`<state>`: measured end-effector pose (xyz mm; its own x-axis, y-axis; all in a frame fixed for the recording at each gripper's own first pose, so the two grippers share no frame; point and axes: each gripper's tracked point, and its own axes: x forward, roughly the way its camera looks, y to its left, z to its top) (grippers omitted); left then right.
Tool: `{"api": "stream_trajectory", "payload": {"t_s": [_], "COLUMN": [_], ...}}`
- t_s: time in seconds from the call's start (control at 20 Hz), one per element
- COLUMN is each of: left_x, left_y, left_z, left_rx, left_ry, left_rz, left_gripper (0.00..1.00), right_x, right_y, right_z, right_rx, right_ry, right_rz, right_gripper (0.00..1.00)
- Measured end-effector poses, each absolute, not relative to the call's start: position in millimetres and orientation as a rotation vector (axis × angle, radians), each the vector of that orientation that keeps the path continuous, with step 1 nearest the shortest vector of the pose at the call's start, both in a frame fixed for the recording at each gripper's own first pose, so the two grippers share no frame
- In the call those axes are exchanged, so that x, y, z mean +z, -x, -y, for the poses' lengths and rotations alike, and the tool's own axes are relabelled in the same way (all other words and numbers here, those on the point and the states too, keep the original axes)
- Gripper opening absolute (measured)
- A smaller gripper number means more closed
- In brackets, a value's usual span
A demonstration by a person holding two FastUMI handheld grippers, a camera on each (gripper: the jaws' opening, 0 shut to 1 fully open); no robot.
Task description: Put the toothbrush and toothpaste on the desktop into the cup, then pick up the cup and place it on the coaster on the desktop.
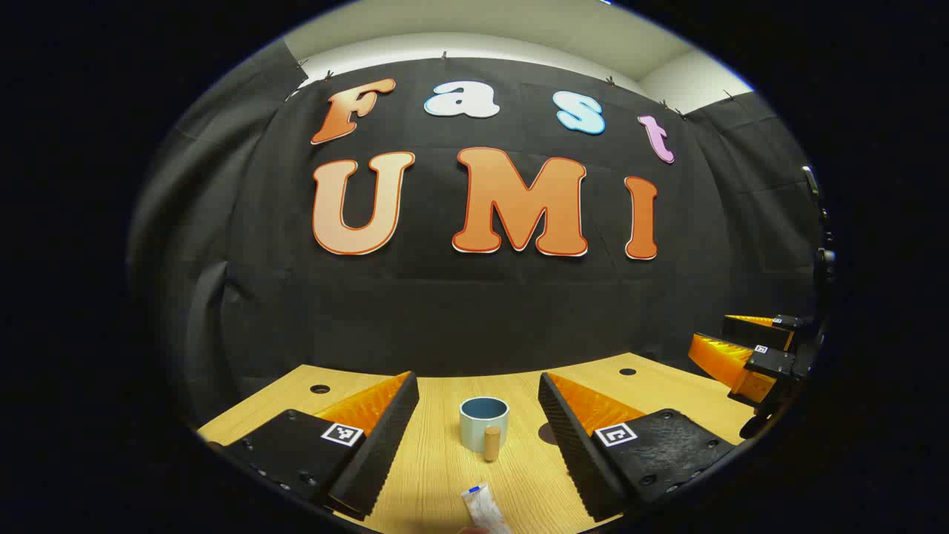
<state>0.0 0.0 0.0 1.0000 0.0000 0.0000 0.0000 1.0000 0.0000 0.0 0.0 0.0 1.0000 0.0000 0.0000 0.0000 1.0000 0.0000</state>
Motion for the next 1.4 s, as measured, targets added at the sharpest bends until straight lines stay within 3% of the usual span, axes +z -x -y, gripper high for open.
{"api": "stream_trajectory", "payload": {"t_s": [0.8, 1.4], "left_x": [-9, -93], "left_y": [-1, 1], "left_z": [-1, 10], "left_rx": [0.017, -0.032], "left_ry": [-0.025, 0.062], "left_rz": [-0.045, -0.359], "left_gripper": [0.98, 0.98], "right_x": [-13, -88], "right_y": [0, 11], "right_z": [9, -24], "right_rx": [-0.004, 0.095], "right_ry": [-0.005, -0.029], "right_rz": [-0.047, -0.325], "right_gripper": [0.98, 0.98]}}
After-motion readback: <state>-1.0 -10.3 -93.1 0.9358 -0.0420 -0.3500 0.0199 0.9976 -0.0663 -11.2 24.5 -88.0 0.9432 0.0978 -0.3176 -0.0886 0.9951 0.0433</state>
